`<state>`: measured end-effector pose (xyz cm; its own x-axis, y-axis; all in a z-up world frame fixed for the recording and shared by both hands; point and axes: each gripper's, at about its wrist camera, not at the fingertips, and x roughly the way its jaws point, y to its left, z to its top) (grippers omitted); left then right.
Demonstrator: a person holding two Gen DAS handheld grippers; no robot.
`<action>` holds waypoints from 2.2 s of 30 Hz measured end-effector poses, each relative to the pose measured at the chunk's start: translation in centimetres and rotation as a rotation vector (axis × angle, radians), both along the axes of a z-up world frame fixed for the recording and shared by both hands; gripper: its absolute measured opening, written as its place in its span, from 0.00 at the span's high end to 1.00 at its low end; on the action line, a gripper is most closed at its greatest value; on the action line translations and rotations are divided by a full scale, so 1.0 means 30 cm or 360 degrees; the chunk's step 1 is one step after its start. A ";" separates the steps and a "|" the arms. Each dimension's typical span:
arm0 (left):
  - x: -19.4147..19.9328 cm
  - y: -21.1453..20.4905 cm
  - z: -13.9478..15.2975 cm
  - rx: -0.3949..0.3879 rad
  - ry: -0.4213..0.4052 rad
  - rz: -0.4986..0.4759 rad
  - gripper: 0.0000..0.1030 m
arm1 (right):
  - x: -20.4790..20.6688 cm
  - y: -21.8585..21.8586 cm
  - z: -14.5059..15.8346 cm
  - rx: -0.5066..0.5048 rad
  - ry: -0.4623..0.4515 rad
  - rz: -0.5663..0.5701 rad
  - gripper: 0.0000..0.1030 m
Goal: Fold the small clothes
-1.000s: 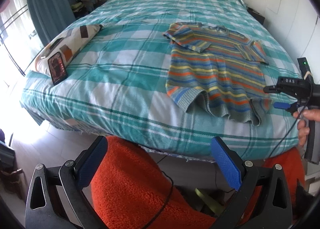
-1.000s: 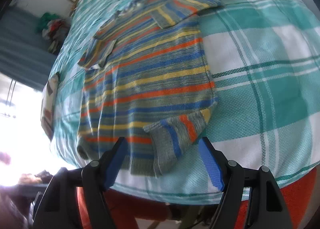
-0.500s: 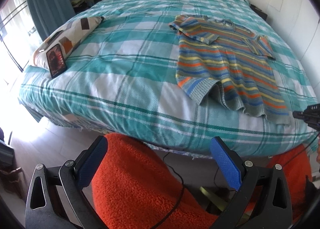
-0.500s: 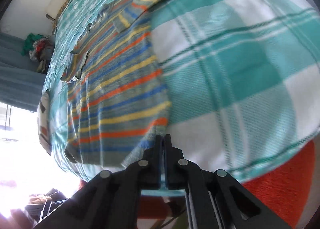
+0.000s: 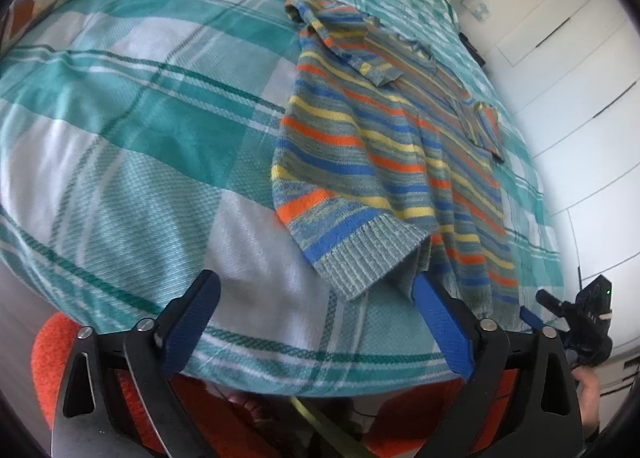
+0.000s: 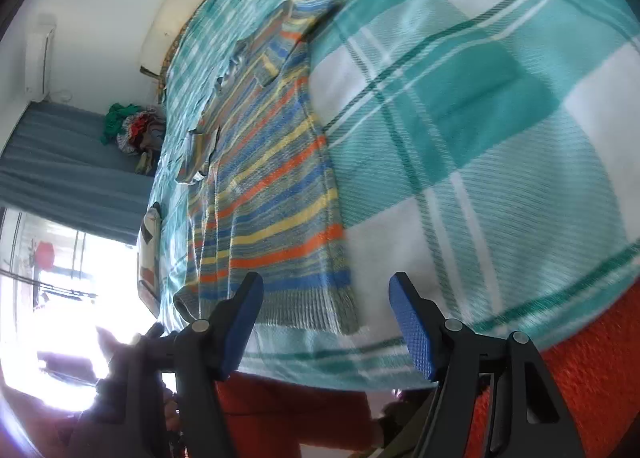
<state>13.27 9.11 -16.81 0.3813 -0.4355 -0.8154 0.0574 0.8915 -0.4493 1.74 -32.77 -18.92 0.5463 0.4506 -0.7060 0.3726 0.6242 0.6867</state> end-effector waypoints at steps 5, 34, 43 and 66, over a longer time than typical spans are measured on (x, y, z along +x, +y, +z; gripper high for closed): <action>0.025 -0.042 -0.048 -0.0091 0.0078 -0.0070 0.98 | 0.042 0.069 -0.053 0.0012 0.0037 0.0211 0.93; 0.013 0.040 -0.043 0.0176 0.0097 -0.0003 0.97 | 0.026 0.008 -0.058 -0.0113 0.0123 0.0177 0.94; -0.110 0.062 0.069 0.0333 -0.0026 -0.0098 0.98 | -0.053 0.064 0.086 -0.0301 0.0116 0.0307 0.95; -0.038 -0.069 -0.098 0.0688 0.0017 0.0004 0.94 | -0.049 0.014 -0.103 -0.0207 0.0246 0.0131 0.95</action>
<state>12.13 7.04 -19.76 0.3727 -0.0522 -0.9265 0.0525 0.9980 -0.0351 0.26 -32.34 -22.00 0.3921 0.3891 -0.8336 0.4112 0.7365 0.5371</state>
